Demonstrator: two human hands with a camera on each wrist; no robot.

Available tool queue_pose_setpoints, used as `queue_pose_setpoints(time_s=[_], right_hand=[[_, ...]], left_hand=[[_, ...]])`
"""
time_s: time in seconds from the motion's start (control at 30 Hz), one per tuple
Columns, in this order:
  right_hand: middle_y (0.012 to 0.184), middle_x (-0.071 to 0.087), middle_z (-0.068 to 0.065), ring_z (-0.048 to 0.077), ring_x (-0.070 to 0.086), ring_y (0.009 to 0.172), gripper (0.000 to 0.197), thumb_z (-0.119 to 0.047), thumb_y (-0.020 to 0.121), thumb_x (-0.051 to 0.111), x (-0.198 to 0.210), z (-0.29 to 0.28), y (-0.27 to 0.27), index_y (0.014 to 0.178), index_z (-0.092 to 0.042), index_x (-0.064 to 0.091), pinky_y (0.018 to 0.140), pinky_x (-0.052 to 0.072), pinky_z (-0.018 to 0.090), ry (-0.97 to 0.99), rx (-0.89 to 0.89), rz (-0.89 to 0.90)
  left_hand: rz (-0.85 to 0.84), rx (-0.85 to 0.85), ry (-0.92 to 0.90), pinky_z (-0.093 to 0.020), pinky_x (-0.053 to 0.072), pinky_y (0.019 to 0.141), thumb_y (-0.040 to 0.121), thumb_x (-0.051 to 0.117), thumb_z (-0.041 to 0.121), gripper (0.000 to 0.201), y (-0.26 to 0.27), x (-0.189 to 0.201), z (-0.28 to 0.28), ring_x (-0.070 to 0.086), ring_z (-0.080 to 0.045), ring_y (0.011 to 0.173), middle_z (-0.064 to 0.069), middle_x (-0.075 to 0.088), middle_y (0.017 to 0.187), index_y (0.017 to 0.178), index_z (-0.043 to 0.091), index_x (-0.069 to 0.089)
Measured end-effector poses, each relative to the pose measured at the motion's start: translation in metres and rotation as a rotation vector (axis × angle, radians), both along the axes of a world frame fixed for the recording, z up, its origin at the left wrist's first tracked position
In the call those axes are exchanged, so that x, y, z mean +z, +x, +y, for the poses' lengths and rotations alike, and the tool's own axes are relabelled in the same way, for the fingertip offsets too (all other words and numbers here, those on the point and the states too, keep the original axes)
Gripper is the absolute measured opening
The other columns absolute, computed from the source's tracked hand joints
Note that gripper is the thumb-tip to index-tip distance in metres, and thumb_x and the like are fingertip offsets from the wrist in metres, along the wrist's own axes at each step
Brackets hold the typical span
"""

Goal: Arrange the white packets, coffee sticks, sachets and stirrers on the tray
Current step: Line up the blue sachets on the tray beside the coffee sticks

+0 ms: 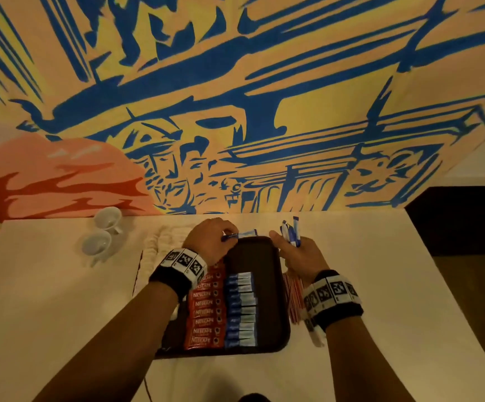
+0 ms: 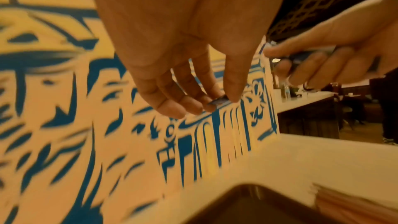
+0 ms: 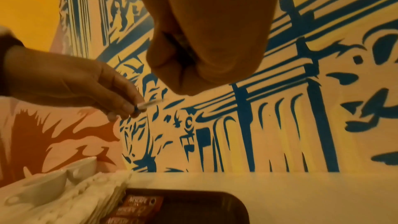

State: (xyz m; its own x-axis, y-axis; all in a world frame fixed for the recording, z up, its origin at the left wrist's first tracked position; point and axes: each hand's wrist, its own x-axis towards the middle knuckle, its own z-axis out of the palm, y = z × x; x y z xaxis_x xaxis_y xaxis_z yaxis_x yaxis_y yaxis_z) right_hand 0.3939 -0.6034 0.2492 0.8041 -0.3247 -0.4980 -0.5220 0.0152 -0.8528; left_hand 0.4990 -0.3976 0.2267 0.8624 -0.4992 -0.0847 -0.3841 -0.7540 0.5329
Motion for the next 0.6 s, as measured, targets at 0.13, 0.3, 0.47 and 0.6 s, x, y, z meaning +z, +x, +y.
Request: queue_pose_setpoints(time_s=[0.13, 0.3, 0.47, 0.6], right_hand=[[0.05, 0.039, -0.005, 0.009, 0.03, 0.036, 0.041, -0.04, 0.092, 0.074, -0.027, -0.016, 0.0, 0.071, -0.018, 0.046, 0.041, 0.028, 0.023, 0.011, 0.002, 0.056], [0.045, 0.041, -0.009, 0.008, 0.033, 0.035, 0.044, -0.044, 0.091, 0.074, -0.047, -0.036, 0.002, 0.066, -0.021, 0.046, 0.045, 0.033, 0.025, -0.033, 0.013, 0.11], [0.041, 0.045, -0.012, 0.006, 0.035, 0.035, 0.038, -0.043, 0.092, 0.073, -0.055, -0.045, 0.005, 0.07, -0.022, 0.05, 0.042, 0.034, 0.023, -0.011, -0.006, 0.144], [0.043, 0.041, -0.011, 0.008, 0.032, 0.037, 0.039, -0.041, 0.093, 0.073, -0.059, -0.043, 0.009, 0.069, -0.022, 0.048, 0.043, 0.031, 0.024, 0.015, -0.009, 0.153]], left_hand=[[0.1, 0.047, 0.171, -0.037, 0.052, 0.089, 0.09, 0.065, 0.032, 0.017, 0.002, -0.057, -0.011, 0.058, -0.021, 0.107, 0.002, 0.061, 0.113, 0.106, 0.029, 0.072], [0.096, -0.044, 0.349, -0.035, 0.046, 0.097, 0.093, 0.062, 0.032, 0.026, -0.002, -0.107, -0.027, 0.054, -0.024, 0.117, -0.002, 0.06, 0.119, 0.116, 0.024, 0.069], [0.104, -0.072, 0.421, -0.034, 0.041, 0.104, 0.094, 0.062, 0.028, 0.031, 0.001, -0.128, -0.038, 0.052, -0.025, 0.12, -0.005, 0.057, 0.126, 0.123, 0.019, 0.066], [0.107, -0.095, 0.411, -0.038, 0.042, 0.103, 0.093, 0.062, 0.03, 0.03, 0.004, -0.135, -0.042, 0.051, -0.026, 0.119, -0.004, 0.059, 0.123, 0.12, 0.018, 0.066]])
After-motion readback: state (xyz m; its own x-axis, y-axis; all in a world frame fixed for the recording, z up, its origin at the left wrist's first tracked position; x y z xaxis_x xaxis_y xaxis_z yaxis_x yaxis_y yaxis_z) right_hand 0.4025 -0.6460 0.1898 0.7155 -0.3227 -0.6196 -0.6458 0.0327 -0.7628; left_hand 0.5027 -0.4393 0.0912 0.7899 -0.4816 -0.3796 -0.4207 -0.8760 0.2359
